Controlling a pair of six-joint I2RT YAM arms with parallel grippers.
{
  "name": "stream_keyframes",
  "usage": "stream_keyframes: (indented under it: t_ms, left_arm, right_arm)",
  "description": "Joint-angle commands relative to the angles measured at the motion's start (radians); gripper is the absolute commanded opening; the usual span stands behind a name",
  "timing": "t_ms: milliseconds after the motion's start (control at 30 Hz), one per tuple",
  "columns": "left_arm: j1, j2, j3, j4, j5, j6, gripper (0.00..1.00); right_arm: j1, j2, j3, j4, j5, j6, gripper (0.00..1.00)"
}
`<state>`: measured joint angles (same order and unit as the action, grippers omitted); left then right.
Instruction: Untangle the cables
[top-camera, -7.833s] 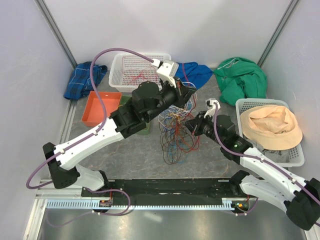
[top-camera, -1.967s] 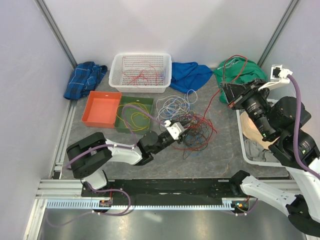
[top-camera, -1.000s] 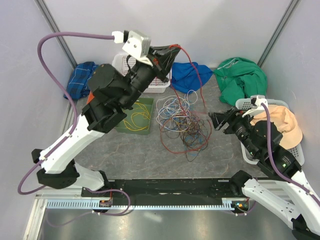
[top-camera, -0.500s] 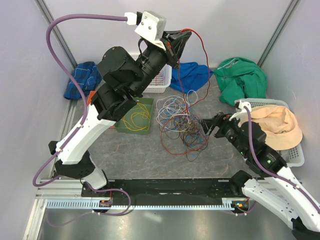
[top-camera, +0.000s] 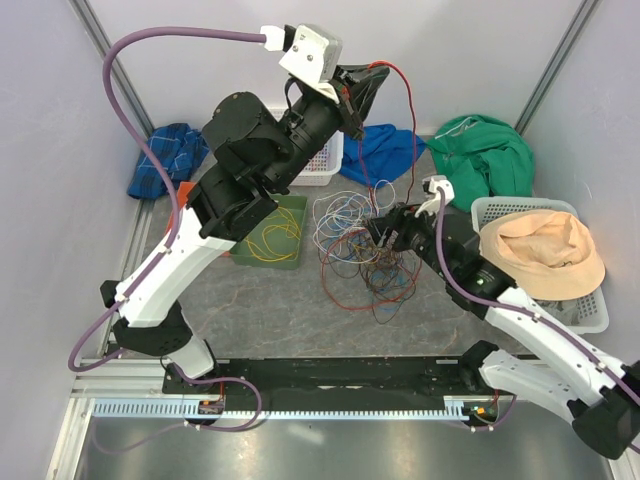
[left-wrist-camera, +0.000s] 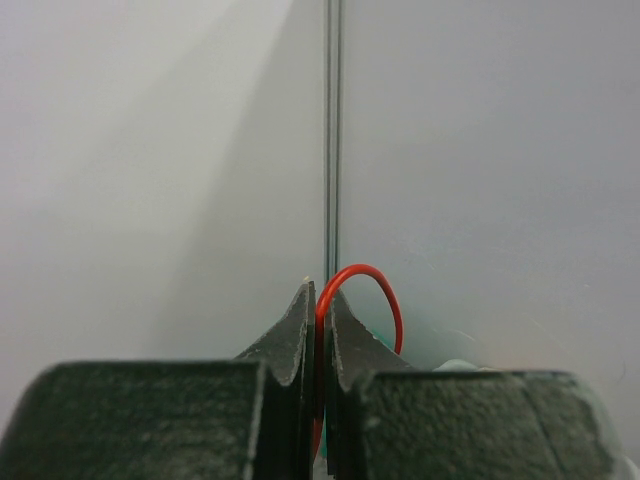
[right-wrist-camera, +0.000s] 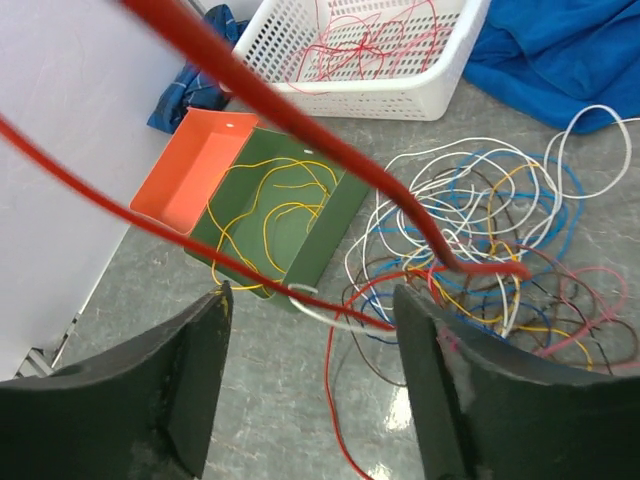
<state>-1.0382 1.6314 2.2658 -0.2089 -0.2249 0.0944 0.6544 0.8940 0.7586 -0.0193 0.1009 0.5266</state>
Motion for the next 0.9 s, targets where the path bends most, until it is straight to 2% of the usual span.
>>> stream_keyframes:
  t_ms: [0, 33, 67, 100, 167, 200, 233, 367, 400, 533, 600, 733, 867]
  left_arm:
    - [0.0, -0.001, 0.034, 0.003, 0.021, 0.027, 0.02]
    - [0.001, -0.001, 0.032, 0.002, 0.019, 0.025, 0.02]
    - [0.0, -0.007, 0.023, 0.0, 0.018, 0.024, 0.02]
    - [0.0, -0.018, 0.011, -0.001, 0.01, 0.024, 0.02]
    - [0.0, -0.033, -0.032, 0.011, -0.005, 0.031, 0.02]
    - [0.001, -0.056, -0.054, 0.023, -0.052, 0.039, 0.02]
    - [0.001, -0.07, -0.105, 0.041, -0.085, 0.048, 0.02]
    - [0.0, -0.16, -0.273, 0.163, -0.211, 0.102, 0.02]
    - [0.0, -0.179, -0.311, 0.205, -0.249, 0.108, 0.02]
    - [0.004, -0.28, -0.529, 0.351, -0.32, 0.136, 0.02]
    - [0.013, -0.333, -0.59, 0.397, -0.34, 0.142, 0.02]
    - [0.04, -0.39, -0.682, 0.422, -0.346, 0.116, 0.02]
    - [0.055, -0.433, -0.767, 0.43, -0.312, 0.064, 0.02]
  right_arm:
    - [-0.001, 0.078, 0.022, 0.14, -0.024, -0.016, 0.67]
    - [-0.001, 0.091, 0.033, 0.142, -0.014, -0.022, 0.56]
    - [-0.001, 0.104, 0.041, 0.142, 0.002, -0.036, 0.49]
    - [-0.002, 0.127, 0.071, 0.134, 0.055, -0.042, 0.34]
    - [-0.001, 0.141, 0.125, 0.084, 0.12, -0.075, 0.18]
    - [-0.001, 0.137, 0.193, 0.069, 0.153, -0.086, 0.07]
    - [-0.001, 0.131, 0.232, 0.047, 0.219, -0.091, 0.0]
    - [-0.001, 0.152, 0.479, -0.043, 0.241, -0.131, 0.0]
    - [-0.002, 0.166, 0.592, -0.074, 0.244, -0.138, 0.0]
    - [-0.001, 0.206, 0.823, -0.178, 0.238, -0.177, 0.0]
    - [-0.001, 0.215, 0.91, -0.202, 0.261, -0.197, 0.0]
    - [-0.001, 0.223, 0.95, -0.255, 0.302, -0.226, 0.0]
    - [-0.001, 0.218, 1.007, -0.234, 0.27, -0.231, 0.0]
